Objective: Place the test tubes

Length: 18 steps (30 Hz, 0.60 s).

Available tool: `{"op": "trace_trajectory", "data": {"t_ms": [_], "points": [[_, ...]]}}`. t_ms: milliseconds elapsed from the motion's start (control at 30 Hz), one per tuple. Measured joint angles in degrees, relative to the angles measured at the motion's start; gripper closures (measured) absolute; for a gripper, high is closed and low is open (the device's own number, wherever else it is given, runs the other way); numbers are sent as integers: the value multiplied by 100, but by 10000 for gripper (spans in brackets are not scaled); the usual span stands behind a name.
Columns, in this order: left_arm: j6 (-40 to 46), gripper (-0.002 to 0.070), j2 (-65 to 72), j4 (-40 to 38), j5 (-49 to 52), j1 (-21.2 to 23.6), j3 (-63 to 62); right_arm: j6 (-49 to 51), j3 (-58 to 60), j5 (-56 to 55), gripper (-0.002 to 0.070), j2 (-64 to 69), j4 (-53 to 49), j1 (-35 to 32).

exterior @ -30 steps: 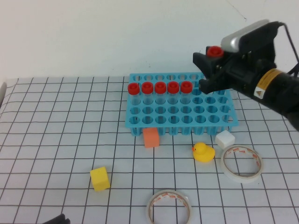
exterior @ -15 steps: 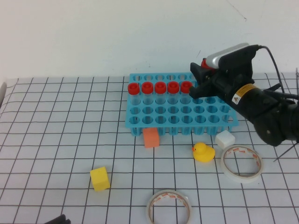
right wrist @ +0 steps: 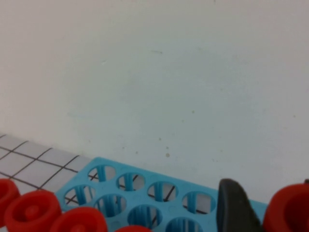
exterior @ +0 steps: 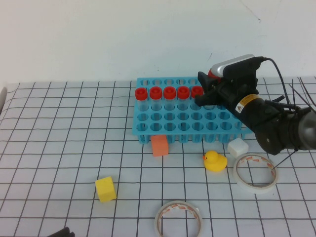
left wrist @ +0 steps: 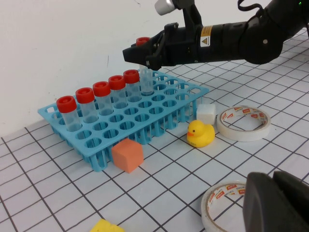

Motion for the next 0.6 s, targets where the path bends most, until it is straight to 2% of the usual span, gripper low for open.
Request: {"op": "trace_trajectory", "data": {"t_ms": [600], "points": [[0, 676, 0, 0, 0, 0, 0, 59, -35, 361, 417, 42, 24, 0]]}}
